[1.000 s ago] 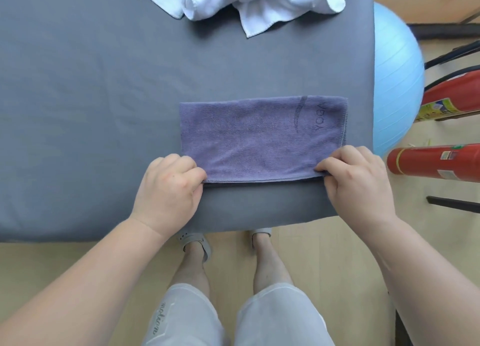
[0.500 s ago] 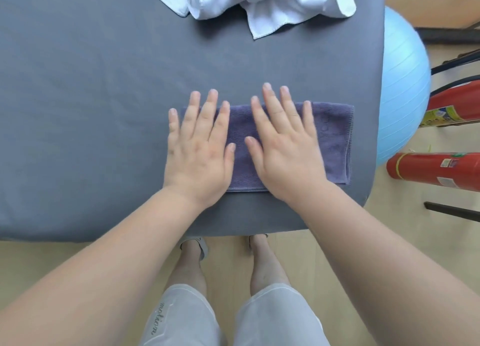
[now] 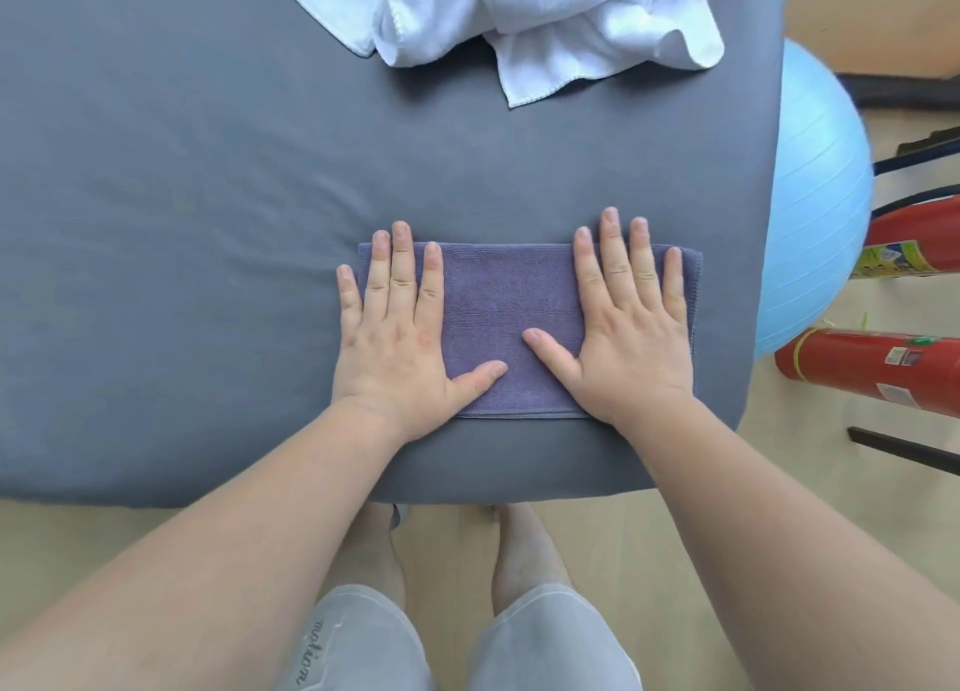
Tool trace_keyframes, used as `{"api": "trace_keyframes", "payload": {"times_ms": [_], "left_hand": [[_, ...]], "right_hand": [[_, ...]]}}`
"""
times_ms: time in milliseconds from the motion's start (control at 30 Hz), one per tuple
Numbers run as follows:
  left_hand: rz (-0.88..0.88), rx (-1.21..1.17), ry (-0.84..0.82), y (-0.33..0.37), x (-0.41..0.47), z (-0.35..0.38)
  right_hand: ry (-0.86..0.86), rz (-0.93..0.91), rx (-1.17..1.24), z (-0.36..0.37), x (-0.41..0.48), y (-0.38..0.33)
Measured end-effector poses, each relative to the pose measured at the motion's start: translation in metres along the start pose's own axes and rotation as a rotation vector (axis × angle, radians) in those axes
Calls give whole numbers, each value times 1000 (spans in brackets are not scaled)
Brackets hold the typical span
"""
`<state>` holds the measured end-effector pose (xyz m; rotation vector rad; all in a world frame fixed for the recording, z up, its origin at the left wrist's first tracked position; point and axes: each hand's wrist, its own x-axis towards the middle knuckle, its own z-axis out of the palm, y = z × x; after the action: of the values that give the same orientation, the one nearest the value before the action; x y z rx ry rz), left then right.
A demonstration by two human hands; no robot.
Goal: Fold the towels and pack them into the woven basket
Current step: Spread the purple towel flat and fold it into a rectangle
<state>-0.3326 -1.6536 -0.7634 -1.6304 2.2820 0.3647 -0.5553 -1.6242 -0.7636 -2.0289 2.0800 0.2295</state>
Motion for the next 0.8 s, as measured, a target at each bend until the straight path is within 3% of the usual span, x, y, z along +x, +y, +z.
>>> {"api": "trace_keyframes", "payload": {"times_ms": [200,533,667,800], "left_hand": [[6,-28,13,0,2,1],[12,-52,41,-4,-2,0],[19,-86,113,-13,-12,-1],[-124,-291,185,-19,-23,-6]], "right_hand": [[-2,94,36,2,10,21],[18,83,26,-2,7,23],[45,170,-23,-20,-7,-1],[90,46,89,-21,-18,-52]]}}
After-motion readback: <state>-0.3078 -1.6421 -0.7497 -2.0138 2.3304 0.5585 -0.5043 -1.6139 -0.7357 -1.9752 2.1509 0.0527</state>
